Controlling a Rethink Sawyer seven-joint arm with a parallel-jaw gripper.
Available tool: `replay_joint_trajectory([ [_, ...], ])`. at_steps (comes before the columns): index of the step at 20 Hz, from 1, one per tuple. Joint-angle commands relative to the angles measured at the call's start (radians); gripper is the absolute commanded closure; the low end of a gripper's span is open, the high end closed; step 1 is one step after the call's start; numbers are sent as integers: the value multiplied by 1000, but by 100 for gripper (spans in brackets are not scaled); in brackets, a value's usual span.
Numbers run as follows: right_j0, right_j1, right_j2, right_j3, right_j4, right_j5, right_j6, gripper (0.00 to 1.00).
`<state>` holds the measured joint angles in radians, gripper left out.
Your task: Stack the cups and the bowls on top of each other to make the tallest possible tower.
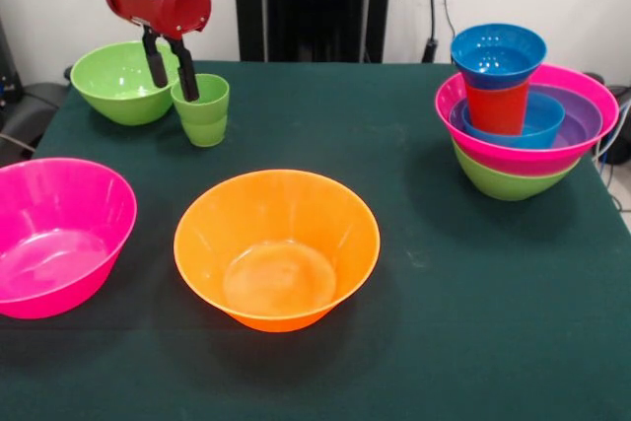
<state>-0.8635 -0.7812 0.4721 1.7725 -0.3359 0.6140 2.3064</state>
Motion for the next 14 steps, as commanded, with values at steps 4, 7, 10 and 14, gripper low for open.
replay_joint_trajectory([
  [4,1,-23,-68,46,10,94,-2,0],
  [7,-1,-31,-83,69,22,73,25,0],
  [10,0,-35,-105,87,35,45,58,0],
  [14,-9,-13,-107,78,52,37,46,0],
])
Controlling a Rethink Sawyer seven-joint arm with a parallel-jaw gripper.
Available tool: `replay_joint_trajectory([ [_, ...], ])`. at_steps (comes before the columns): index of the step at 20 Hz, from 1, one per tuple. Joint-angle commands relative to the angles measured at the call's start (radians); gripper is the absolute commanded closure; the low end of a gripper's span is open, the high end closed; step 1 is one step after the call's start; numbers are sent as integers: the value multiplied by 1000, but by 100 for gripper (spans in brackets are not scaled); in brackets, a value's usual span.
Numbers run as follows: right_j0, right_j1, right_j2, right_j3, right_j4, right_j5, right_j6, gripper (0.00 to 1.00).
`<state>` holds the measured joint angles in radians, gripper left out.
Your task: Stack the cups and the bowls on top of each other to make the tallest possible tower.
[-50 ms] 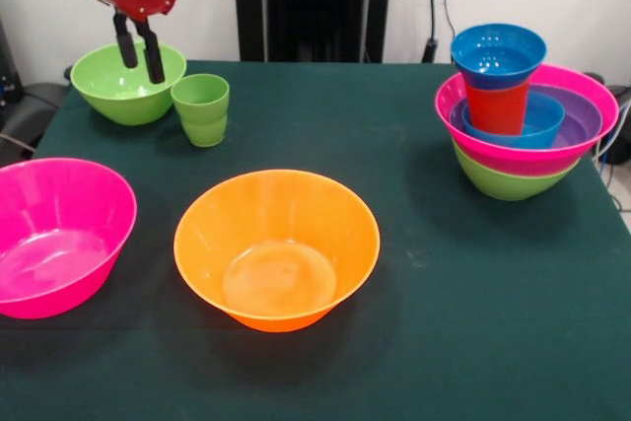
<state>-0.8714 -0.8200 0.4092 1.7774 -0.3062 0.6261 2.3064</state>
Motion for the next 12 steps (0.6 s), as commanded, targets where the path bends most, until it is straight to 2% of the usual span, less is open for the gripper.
replay_joint_trajectory([
  [1,-3,35,-43,67,25,24,41,0],
  [7,-7,73,-56,27,31,68,2,0],
  [12,-10,114,-67,41,42,10,37,0],
])
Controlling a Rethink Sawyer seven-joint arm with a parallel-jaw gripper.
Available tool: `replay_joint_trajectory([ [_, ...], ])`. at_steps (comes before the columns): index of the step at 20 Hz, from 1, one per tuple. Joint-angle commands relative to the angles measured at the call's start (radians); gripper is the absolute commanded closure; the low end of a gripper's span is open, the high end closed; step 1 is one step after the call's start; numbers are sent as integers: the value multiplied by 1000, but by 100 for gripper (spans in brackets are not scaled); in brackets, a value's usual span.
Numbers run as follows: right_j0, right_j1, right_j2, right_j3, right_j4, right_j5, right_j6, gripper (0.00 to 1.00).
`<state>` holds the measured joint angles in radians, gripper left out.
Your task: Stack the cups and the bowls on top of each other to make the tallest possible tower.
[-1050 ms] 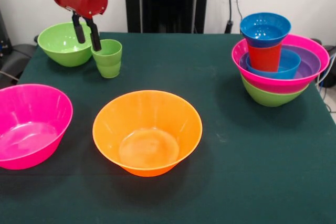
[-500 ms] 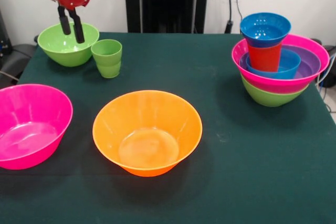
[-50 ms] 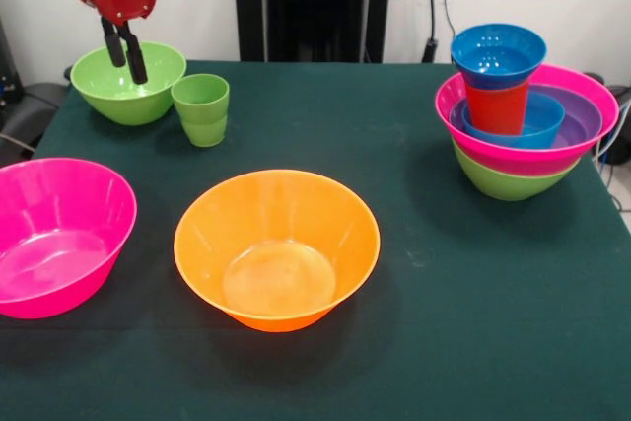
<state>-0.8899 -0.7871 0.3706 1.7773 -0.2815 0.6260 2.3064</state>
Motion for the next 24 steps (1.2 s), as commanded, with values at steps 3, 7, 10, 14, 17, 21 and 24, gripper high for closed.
replay_joint_trajectory([
  [3,5,111,-30,45,23,-25,49,0],
  [7,-5,146,-27,52,32,-64,61,0],
  [10,-11,173,-33,45,32,-71,66,0],
  [14,-32,195,-39,43,26,-75,57,0],
  [17,-48,210,-40,41,18,-78,47,0],
  [21,-66,227,-45,13,0,-47,13,0],
  [24,-74,234,-45,-15,-8,-21,-10,0],
])
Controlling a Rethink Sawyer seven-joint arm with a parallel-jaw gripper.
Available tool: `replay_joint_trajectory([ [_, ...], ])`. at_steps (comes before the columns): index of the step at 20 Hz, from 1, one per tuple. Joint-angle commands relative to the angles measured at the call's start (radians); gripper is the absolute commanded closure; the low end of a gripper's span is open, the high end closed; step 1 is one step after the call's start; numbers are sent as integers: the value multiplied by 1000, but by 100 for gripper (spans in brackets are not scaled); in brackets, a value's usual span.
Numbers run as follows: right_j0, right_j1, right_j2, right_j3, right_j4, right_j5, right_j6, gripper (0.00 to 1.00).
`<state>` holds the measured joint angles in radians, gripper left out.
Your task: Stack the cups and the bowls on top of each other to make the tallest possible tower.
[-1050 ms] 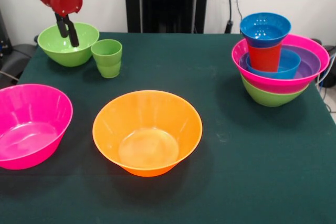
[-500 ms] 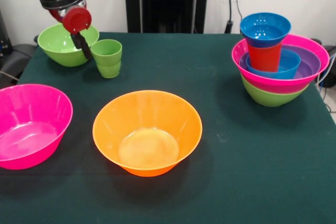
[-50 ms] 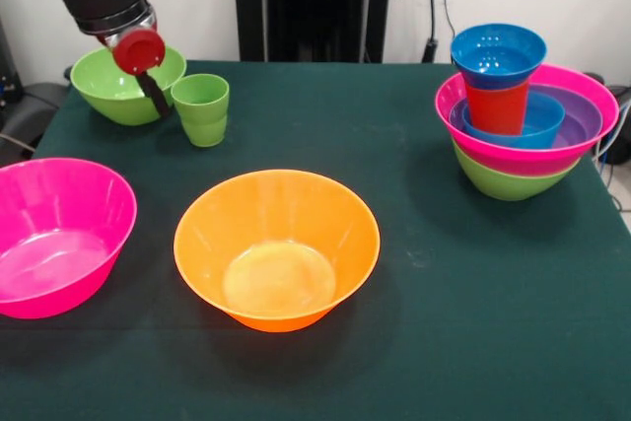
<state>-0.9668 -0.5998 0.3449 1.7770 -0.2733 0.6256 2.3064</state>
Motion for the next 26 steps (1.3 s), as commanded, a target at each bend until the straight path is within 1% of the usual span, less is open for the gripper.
replay_joint_trajectory([
  [1,1,51,-19,-25,-19,-13,-18,0],
  [9,-15,105,-19,-78,-40,-24,-50,0],
  [14,-21,146,-12,-91,-48,-65,-55,0],
  [16,-24,149,-7,-88,-57,-80,-63,0],
  [17,-32,152,5,-86,-69,-92,-83,100],
  [20,-45,152,23,-73,-88,-153,-94,100],
  [23,-29,137,17,-77,-82,-122,-82,100],
  [26,-15,124,12,-77,-81,-118,-68,100],
])
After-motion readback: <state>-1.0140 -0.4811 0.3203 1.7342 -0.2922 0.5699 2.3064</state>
